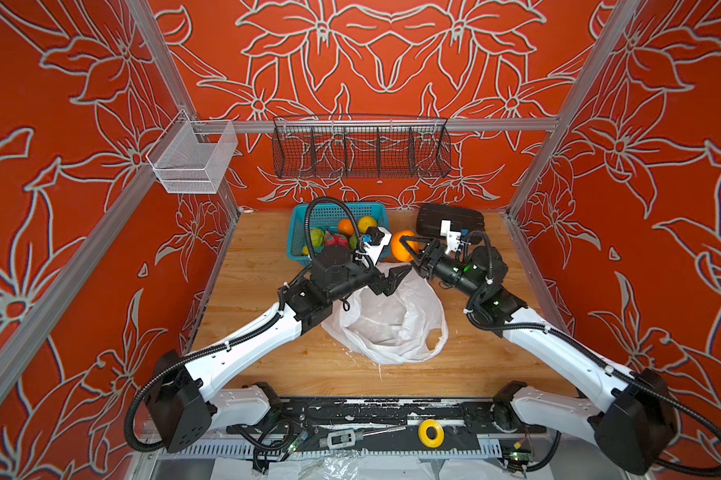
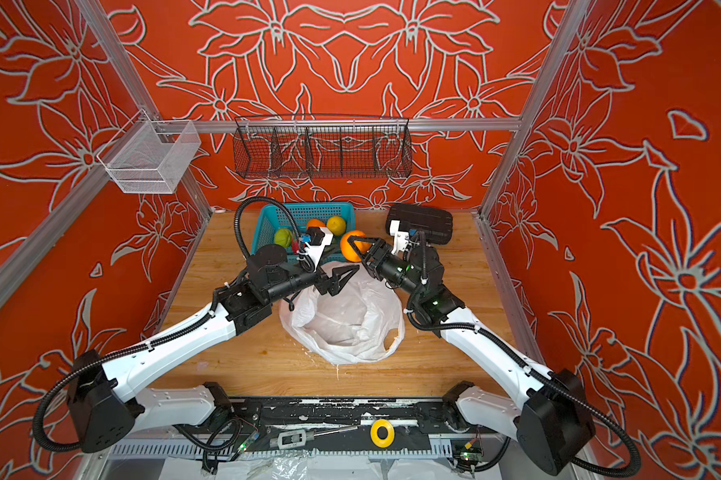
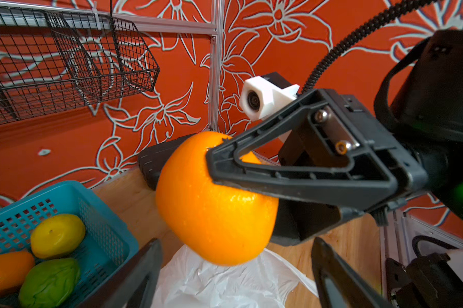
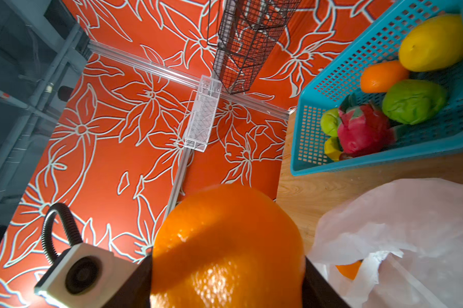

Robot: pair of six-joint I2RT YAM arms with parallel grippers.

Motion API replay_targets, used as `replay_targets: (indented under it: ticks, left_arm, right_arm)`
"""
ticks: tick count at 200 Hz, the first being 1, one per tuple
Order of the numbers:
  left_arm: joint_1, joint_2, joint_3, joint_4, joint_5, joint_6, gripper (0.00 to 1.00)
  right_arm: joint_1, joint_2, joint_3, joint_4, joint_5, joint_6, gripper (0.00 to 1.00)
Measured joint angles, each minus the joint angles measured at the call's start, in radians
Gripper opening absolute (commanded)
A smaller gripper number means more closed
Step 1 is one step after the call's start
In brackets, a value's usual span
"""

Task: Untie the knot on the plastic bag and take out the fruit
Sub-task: 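Bring the orange toward the left gripper and grasp it with the left gripper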

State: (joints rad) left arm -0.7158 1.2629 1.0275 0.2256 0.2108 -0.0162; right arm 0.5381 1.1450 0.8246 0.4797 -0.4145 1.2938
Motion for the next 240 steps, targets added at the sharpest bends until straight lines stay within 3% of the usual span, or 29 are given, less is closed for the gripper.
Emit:
replay_targets:
  ticks: [57, 105, 152, 240]
  left_arm:
    - [-0.005, 0.053, 0.039, 0.047, -0.033, 0.052, 0.86]
    - [-0.005, 0.069, 0.041, 0.053, -0.026, 0.303, 0.89]
    - [-0.005, 0.069, 0.05, 0.007, 0.036, 0.52, 0.9]
    - [0.01, 0.057, 0.104, -0.104, 0.093, 0.61, 0.56]
  right_arm:
    - [0.0, 0.011, -0.003, 0.067, -0.055, 0.04, 0.64]
    - [0.0, 0.01, -0.003, 0.055, -0.111, 0.041, 0.64]
    - [0.0, 0.009, 0.02, -0.074, -0.179, -0.007, 0.63]
    - [0.0, -0.005, 0.031, -0.109, -0.22, -0.018, 0.62]
